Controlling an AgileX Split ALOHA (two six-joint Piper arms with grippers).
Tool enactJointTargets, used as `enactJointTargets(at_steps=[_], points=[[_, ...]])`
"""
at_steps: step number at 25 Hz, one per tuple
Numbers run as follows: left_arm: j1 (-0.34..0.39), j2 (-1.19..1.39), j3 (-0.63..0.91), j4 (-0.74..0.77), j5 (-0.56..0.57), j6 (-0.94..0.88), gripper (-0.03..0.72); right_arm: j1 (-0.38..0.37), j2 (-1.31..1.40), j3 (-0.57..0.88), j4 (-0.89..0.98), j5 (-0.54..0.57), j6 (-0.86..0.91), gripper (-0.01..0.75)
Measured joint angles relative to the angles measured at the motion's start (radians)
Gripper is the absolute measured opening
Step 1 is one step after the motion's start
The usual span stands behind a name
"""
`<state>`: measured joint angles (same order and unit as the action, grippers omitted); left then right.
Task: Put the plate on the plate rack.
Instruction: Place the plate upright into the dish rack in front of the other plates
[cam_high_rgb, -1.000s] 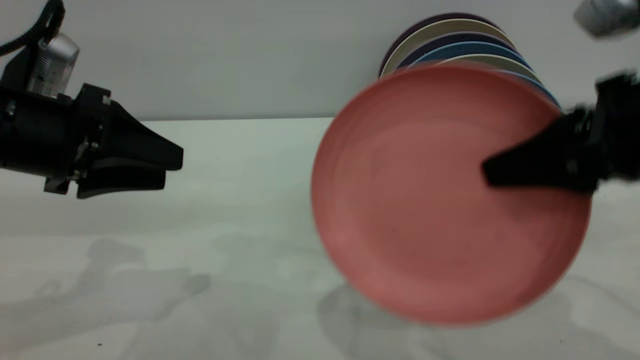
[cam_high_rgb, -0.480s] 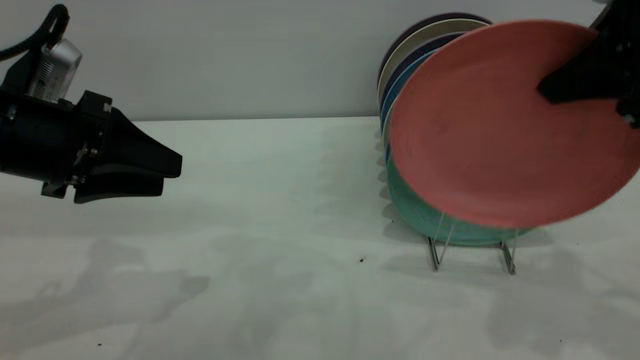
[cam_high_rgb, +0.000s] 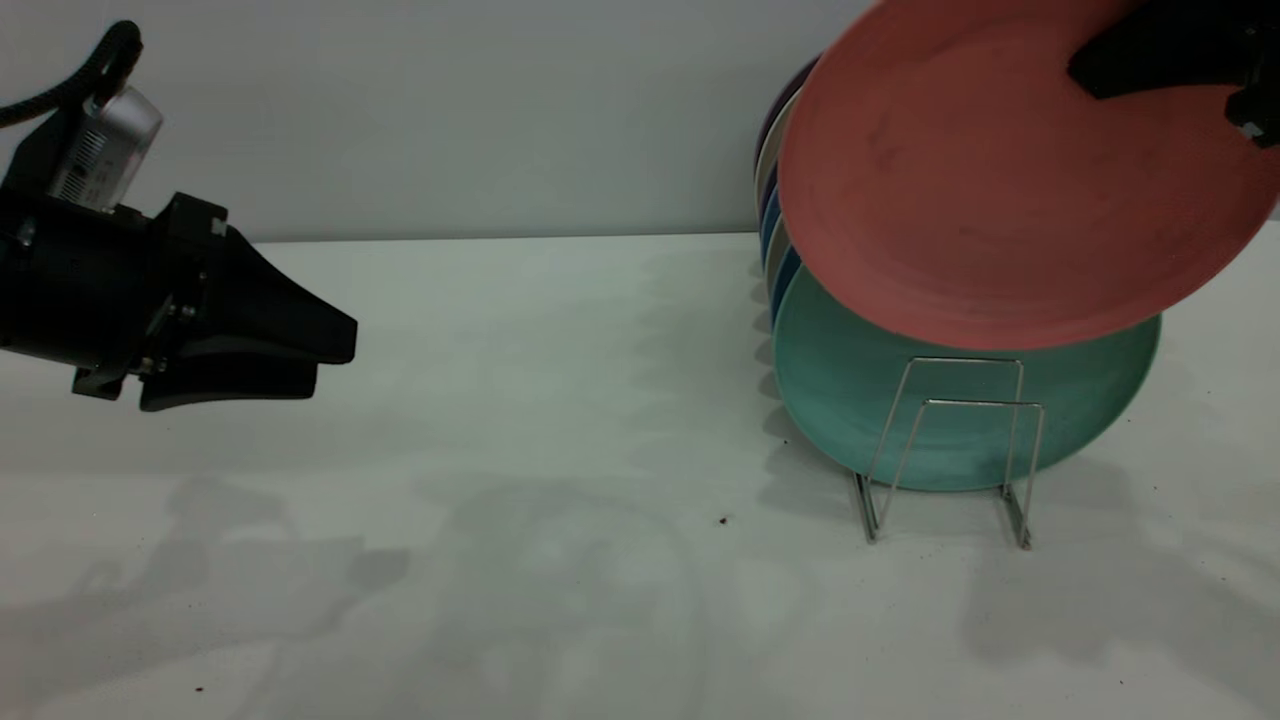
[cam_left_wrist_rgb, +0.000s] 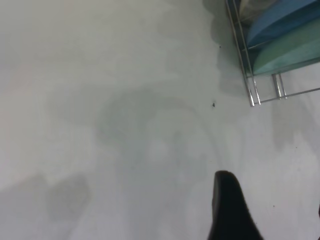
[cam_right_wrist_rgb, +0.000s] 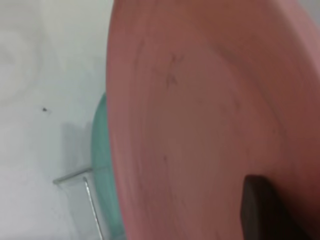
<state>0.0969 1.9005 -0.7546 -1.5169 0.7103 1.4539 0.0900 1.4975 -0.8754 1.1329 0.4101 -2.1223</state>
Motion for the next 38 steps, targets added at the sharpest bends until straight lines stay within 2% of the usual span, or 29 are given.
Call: enactJointTargets(at_steps=[27, 31, 38], points=[[0.000, 0.000, 0.000, 0.000, -0.003, 0.000, 0.456, 0.000, 0.109, -0.003, -0.003, -0.015, 0.000, 0.133], [0.000, 0.000, 0.000, 0.000, -0.003, 0.000, 0.456, 0.000, 0.109, -0.003, 0.005, -0.014, 0.000, 0.167], [0.000, 0.000, 0.000, 0.000, -0.021, 0.000, 0.456, 0.000, 0.109, -0.003, 0.040, -0.013, 0.000, 0.296]])
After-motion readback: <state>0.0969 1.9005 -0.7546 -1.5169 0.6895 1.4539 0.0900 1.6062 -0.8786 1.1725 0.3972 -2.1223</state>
